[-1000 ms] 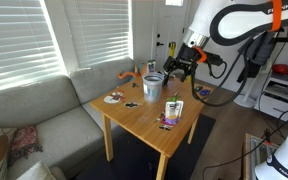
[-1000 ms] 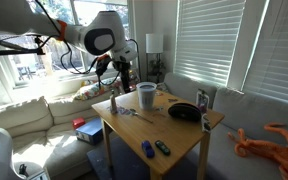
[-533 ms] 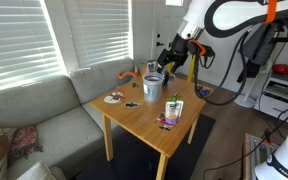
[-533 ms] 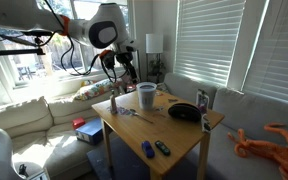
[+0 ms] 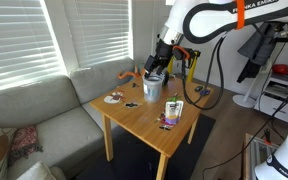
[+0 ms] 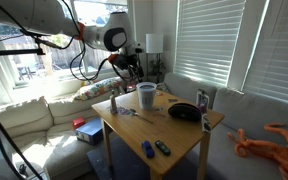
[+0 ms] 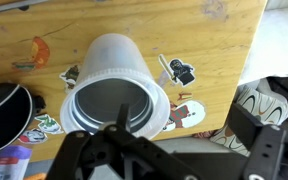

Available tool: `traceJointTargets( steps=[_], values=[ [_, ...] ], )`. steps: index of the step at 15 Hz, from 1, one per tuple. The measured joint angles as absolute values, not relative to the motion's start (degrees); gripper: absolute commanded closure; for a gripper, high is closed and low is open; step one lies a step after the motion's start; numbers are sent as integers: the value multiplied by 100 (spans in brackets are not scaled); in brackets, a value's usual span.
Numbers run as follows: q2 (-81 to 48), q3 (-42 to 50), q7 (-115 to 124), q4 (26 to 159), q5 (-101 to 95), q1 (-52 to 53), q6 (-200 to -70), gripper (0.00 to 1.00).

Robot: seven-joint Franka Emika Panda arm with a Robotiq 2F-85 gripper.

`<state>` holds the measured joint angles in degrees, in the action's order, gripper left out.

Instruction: Pick up the silver cup from the clear cup and put it on the table, pick up both white and purple packets with green lids and put them in the clear cup one by one

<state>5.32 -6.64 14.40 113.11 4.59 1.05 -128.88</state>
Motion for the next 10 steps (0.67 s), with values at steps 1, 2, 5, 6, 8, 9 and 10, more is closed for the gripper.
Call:
traceJointTargets(
  steps=[1,2,5,6,8,9,10],
  values=[
    [400,-664,1364,11213,453,137,-12888,23],
    [291,-662,1291,11132,453,162,-12888,29],
    [28,-660,1100,10908,453,192,-12884,46],
    [-37,-656,1045,10851,453,193,-12883,53],
    [-133,-647,951,10758,453,193,-12873,67],
    [-168,-641,914,10723,453,193,-12870,75],
    [-199,-636,882,10688,453,193,-12861,81]
  ],
)
